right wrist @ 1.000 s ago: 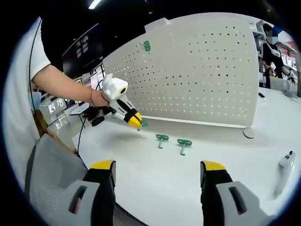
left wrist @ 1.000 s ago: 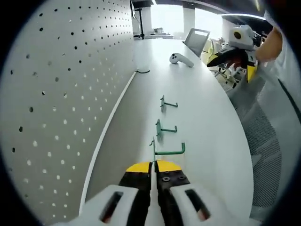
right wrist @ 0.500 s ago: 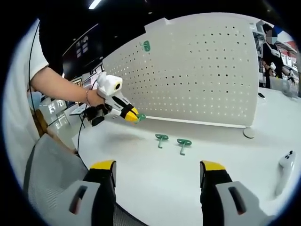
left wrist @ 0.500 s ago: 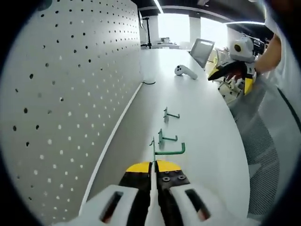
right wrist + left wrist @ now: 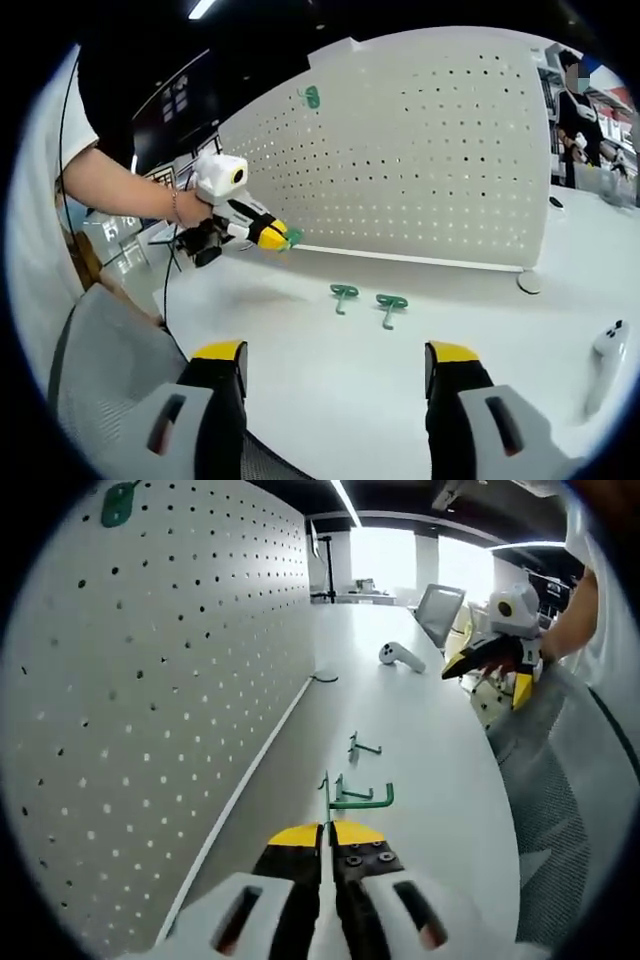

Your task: Insert the hook assembly into the mounting plate slot until the hook locks in place.

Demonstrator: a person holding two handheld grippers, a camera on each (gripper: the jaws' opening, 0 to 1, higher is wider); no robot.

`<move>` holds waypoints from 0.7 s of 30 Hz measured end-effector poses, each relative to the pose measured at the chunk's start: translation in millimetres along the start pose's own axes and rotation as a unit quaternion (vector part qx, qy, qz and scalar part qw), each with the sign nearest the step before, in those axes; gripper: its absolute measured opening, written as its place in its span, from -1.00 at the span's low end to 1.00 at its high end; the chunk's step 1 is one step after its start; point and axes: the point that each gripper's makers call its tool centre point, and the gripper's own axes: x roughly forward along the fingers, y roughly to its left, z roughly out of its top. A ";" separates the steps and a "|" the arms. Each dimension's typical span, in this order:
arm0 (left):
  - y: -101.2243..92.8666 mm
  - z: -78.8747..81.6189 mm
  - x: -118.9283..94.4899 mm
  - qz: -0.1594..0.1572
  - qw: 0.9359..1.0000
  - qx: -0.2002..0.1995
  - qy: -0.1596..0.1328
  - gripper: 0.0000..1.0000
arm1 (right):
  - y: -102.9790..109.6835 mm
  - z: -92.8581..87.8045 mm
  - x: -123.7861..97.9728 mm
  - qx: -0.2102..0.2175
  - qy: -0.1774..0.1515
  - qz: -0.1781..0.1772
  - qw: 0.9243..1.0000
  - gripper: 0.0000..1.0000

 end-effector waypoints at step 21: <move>-10.6 25.8 -25.0 0.035 0.997 -0.015 -0.069 -0.95 | -0.1 -0.4 0.3 0.000 -0.001 0.002 1.000 0.41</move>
